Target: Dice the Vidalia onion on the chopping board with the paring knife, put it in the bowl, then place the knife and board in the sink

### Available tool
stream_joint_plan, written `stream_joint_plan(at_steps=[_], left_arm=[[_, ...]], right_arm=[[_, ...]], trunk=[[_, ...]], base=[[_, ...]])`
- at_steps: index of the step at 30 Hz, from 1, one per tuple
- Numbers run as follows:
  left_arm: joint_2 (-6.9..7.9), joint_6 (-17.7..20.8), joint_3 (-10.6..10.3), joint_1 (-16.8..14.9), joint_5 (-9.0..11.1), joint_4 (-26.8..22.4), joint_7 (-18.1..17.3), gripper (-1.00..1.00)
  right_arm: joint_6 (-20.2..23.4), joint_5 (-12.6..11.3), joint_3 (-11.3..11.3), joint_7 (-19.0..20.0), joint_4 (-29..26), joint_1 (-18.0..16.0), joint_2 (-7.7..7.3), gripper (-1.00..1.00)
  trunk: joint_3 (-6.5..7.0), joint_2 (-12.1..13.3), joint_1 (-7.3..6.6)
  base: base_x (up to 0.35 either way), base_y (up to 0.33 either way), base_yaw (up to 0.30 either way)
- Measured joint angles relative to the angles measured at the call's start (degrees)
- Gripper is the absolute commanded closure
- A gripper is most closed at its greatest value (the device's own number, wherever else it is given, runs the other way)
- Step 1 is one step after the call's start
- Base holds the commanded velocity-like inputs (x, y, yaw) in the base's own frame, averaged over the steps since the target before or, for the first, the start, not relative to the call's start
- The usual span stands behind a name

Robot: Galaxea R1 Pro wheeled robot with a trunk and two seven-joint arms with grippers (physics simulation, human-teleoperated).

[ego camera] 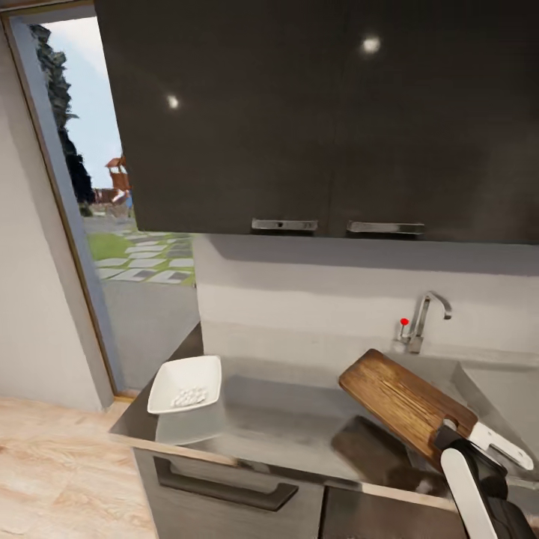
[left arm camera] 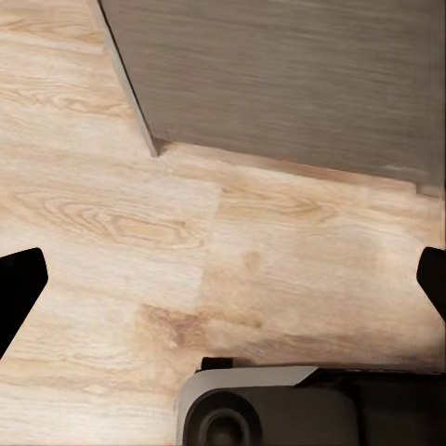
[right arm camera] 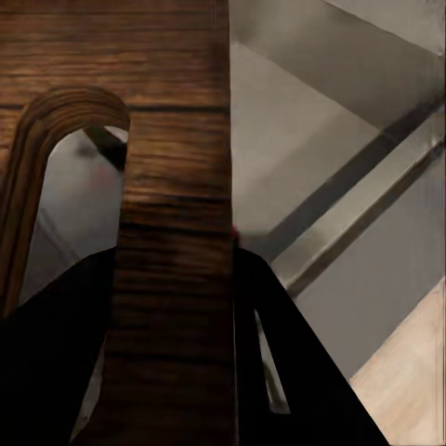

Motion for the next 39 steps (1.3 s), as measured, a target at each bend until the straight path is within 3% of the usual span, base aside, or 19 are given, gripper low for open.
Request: stream_joint_plan(at_steps=[7, 16, 18, 22, 25, 28, 31, 33, 35, 39], left_arm=[[0.06, 0.0, 0.0, 0.0, 0.0, 0.0, 0.0, -1.0], [0.16, 0.0, 0.0, 0.0, -0.1, -1.2, 0.1, -1.0], [0.23, 0.0, 0.0, 0.0, 0.0, -1.7, 0.1, -1.0], [0.24, 0.0, -0.1, 0.0, 0.0, -1.8, 0.1, -1.0], [0.25, 0.0, -0.1, 0.0, 0.0, -1.7, 0.1, -1.0], [0.26, 0.0, -0.1, 0.1, 0.0, -1.7, 0.1, -1.0], [0.26, 0.0, -0.1, 0.0, 0.0, -1.6, 0.1, -1.0], [0.26, 0.0, -0.1, 0.1, 0.0, -1.6, 0.1, -1.0], [0.26, 0.0, -0.1, 0.1, 0.0, -1.6, 0.1, -1.0], [0.26, 0.0, -0.1, 0.1, 0.0, -1.5, 0.1, -1.0]], right_arm=[[0.1, 0.0, 0.0, 0.0, 0.0, 0.0, 0.24, 1.0], [-0.4, 0.3, 0.1, -0.6, 0.6, -1.2, 0.31, 1.0], [-0.1, 0.9, 0.1, -4.0, 1.0, -3.6, 0.85, 1.0], [-0.3, -0.1, 1.2, -14.0, 2.5, -9.8, 3.74, 1.0], [-0.1, 0.2, 2.0, -18.5, 9.2, -15.4, 4.37, 1.0], [-2.2, -0.3, 2.2, -19.8, 23.9, -22.5, 4.47, 1.0], [-9.2, 0.0, 2.1, -20.1, 40.1, -31.0, 4.42, 1.0], [-12.8, -0.4, 2.0, -20.2, 46.1, -33.1, 4.36, 1.0], [-17.4, -1.2, 2.0, -21.5, 48.5, -33.9, 4.33, 1.0], [-24.7, -5.1, 1.8, -29.0, 49.7, -34.3, 4.21, 1.0]], trunk=[[0.37, 0.0, 0.0], [0.46, 0.0, 0.01], [0.45, 0.0, 0.01], [0.45, 0.0, 0.01], [0.44, 0.0, 0.01], [0.44, 0.0, 0.02], [0.45, 0.0, 0.01], [0.44, 0.0, 0.01], [0.44, 0.0, 0.0], [0.44, 0.0, 0.0]], base=[[0.0, -0.288, -0.224], [0.0, -0.111, -0.018], [0.0, -0.003, 0.0], [0.0, 0.0, 0.0], [0.0, 0.0, 0.0], [0.0, 0.0, 0.0], [0.0, 0.0, 0.0], [0.0, 0.0, 0.0], [0.0, 0.0, 0.0], [0.0, 0.0, 0.0]])
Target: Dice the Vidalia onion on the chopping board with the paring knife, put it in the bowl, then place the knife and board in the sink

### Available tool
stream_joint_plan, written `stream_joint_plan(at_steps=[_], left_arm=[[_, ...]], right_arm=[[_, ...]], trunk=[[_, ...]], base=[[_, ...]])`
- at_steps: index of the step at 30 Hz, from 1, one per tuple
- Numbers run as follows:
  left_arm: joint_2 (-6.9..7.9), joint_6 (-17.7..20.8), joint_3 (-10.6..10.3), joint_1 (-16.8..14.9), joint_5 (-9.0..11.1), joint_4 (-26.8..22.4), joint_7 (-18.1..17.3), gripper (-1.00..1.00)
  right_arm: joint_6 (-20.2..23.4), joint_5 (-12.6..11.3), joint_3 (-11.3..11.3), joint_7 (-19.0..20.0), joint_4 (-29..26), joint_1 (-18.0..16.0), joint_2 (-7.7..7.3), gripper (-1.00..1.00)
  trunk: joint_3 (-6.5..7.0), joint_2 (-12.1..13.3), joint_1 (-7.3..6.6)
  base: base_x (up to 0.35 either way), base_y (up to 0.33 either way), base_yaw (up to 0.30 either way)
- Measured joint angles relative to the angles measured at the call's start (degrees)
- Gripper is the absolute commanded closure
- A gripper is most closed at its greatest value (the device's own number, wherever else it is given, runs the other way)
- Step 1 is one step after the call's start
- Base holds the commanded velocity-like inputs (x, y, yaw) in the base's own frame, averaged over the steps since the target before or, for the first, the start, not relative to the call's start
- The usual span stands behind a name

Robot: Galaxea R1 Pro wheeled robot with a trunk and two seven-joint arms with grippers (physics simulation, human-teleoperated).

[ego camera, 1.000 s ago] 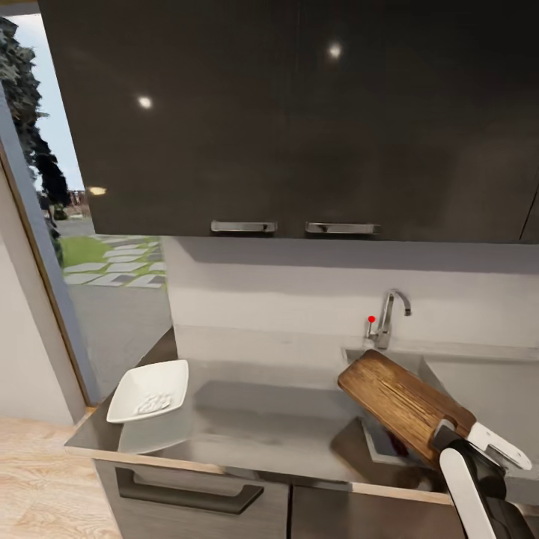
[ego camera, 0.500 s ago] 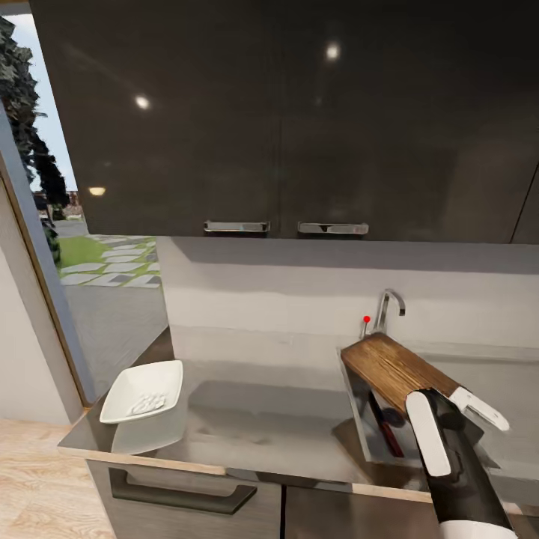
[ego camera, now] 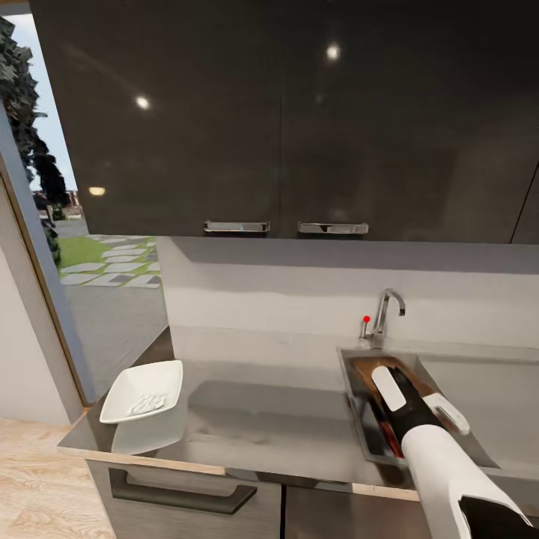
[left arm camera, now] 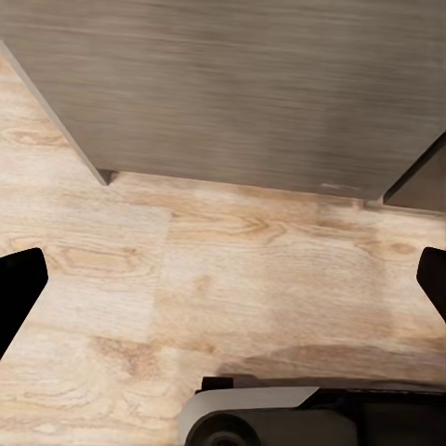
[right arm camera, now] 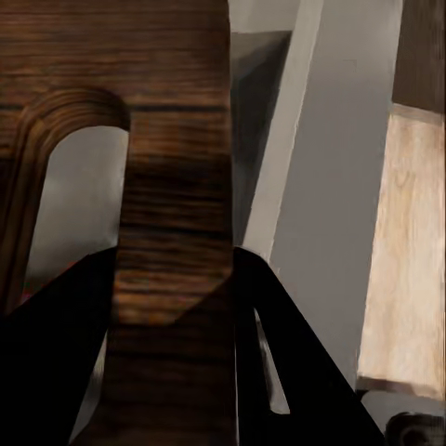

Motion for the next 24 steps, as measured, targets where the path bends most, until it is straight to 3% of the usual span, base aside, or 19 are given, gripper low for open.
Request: stream_joint_plan(at_steps=[5, 11, 17, 24], left_arm=[[0.0, 0.0, 0.0, 0.0, 0.0, 0.2, 0.0, -1.0], [0.0, 0.0, 0.0, 0.0, 0.0, 0.2, 0.0, -1.0], [0.0, 0.0, 0.0, 0.0, 0.0, 0.0, 0.0, -1.0], [0.0, 0.0, 0.0, 0.0, 0.0, -0.1, 0.0, -1.0]], right_arm=[[-3.7, -0.7, -0.2, -3.5, 0.1, 0.0, -0.08, 1.0], [-6.6, -1.1, 0.0, -10.7, -1.8, -0.1, 0.54, 1.0], [-6.7, -1.1, 0.1, -12.1, -2.7, 0.0, 1.5, 1.0], [-6.7, -1.1, 0.1, -12.1, -2.7, 0.0, 1.59, 1.0]], trunk=[[0.01, 0.0, 0.0], [0.01, 0.0, -0.03], [-0.09, 0.0, -0.02], [-0.67, 0.0, 0.0]], base=[[0.0, 0.0, 0.0], [0.167, 0.0, 0.0], [0.282, 0.0, 0.0], [0.037, 0.0, 0.0]])
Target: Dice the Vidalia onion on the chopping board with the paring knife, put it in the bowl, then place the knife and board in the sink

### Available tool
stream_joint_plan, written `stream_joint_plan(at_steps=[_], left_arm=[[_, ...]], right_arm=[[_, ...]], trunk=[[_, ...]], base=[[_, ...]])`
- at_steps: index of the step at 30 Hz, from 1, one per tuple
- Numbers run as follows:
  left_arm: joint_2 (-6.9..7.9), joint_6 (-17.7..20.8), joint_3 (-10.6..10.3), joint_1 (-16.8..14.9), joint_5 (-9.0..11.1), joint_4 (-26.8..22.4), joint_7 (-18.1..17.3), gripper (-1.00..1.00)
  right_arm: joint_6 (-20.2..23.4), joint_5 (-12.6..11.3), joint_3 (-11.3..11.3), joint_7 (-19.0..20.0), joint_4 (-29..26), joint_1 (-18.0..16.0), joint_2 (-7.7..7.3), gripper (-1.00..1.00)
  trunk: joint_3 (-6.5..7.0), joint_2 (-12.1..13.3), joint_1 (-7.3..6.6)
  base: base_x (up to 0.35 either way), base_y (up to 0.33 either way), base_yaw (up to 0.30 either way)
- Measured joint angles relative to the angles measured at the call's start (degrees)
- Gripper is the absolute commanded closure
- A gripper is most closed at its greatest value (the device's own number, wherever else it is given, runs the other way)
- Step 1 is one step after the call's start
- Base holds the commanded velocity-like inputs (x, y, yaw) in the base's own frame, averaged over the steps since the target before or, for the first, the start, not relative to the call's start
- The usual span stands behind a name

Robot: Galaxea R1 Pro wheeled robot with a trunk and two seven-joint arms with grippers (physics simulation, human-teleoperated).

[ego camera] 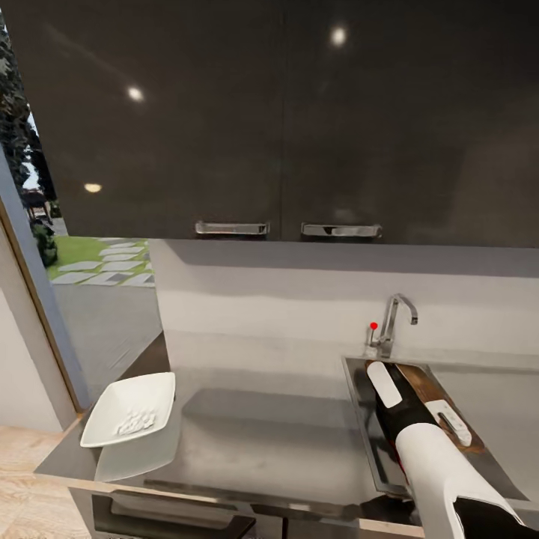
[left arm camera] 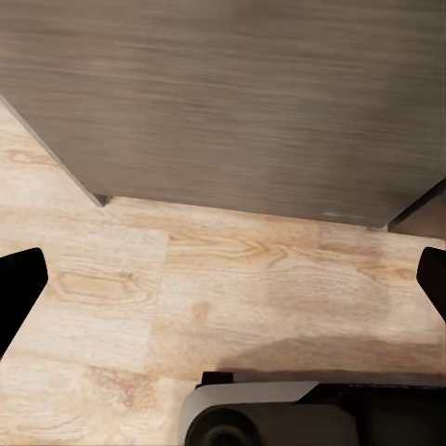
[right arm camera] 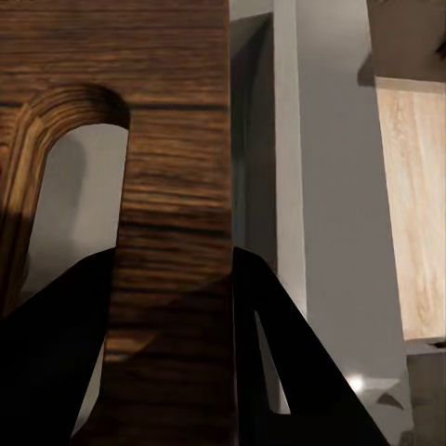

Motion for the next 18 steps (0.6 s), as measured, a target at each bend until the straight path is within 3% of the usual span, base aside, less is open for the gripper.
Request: stream_joint_plan(at_steps=[18], left_arm=[[-0.09, 0.0, 0.0, 0.0, 0.0, 0.2, 0.0, -1.0]], right_arm=[[-0.2, 0.3, 0.1, 0.5, 0.6, 0.1, -0.41, 1.0]], trunk=[[-1.67, 0.0, 0.0]], base=[[0.0, 0.0, 0.0]])
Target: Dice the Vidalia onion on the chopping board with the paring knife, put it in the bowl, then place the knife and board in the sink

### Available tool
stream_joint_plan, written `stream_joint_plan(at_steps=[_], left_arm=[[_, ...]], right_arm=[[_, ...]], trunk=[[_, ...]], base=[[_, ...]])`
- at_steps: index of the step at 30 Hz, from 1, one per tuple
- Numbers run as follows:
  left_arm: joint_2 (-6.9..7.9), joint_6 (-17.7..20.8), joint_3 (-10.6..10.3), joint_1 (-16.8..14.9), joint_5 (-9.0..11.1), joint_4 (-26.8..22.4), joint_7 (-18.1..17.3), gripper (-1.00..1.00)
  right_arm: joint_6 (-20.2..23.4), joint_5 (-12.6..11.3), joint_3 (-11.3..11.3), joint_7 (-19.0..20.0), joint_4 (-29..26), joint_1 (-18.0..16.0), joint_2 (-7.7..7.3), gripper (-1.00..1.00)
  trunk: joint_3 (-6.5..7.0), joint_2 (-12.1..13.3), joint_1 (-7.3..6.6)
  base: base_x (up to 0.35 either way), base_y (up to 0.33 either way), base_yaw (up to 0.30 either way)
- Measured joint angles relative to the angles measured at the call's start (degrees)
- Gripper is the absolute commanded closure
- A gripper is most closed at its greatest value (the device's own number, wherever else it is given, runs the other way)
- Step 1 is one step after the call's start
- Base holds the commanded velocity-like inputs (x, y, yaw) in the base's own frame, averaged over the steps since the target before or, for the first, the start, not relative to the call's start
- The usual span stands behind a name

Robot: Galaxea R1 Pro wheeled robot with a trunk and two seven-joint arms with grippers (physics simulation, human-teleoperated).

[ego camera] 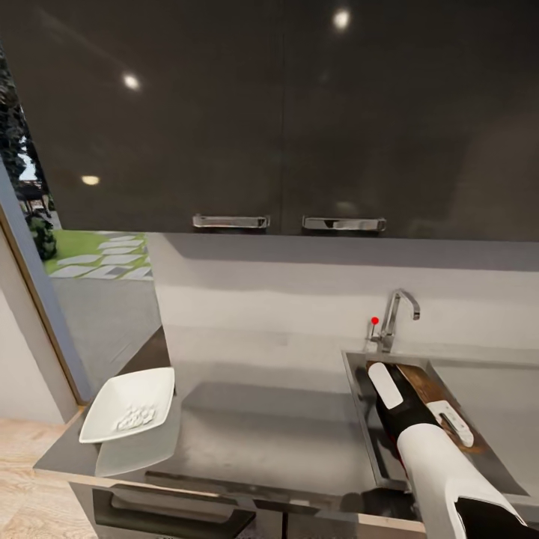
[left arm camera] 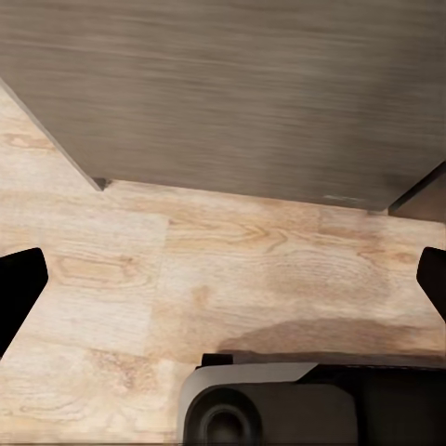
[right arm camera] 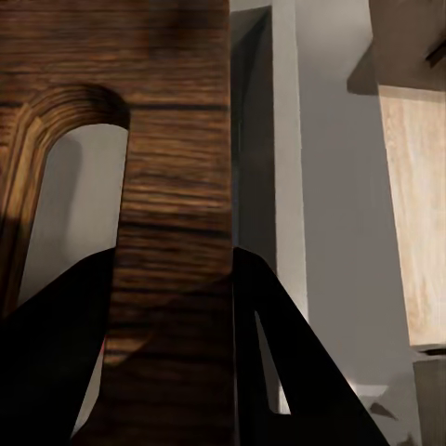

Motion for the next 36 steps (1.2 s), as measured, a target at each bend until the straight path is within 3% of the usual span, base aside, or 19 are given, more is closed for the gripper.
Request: stream_joint_plan(at_steps=[9, 17, 36], left_arm=[[0.0, 0.0, -0.1, 0.0, 0.0, 0.0, 0.0, -1.0], [0.0, 0.0, -0.1, 0.0, 0.0, 0.0, 0.0, -1.0], [0.0, 0.0, -0.1, 0.0, 0.0, 0.1, 0.0, -1.0]], right_arm=[[-0.1, 0.0, 0.1, 0.4, 1.0, 0.0, 0.04, 1.0], [-2.1, 0.0, 0.0, 7.2, 6.4, 0.0, -0.07, 1.0], [-3.3, 0.2, 0.0, 10.1, 8.3, 0.0, -0.69, 1.0]], trunk=[[-0.83, 0.0, 0.0], [-1.55, 0.0, 0.0], [-3.21, 0.1, -0.02]], base=[[0.025, -0.029, 0.0], [0.001, -0.001, 0.0], [0.081, -0.08, 0.0]])
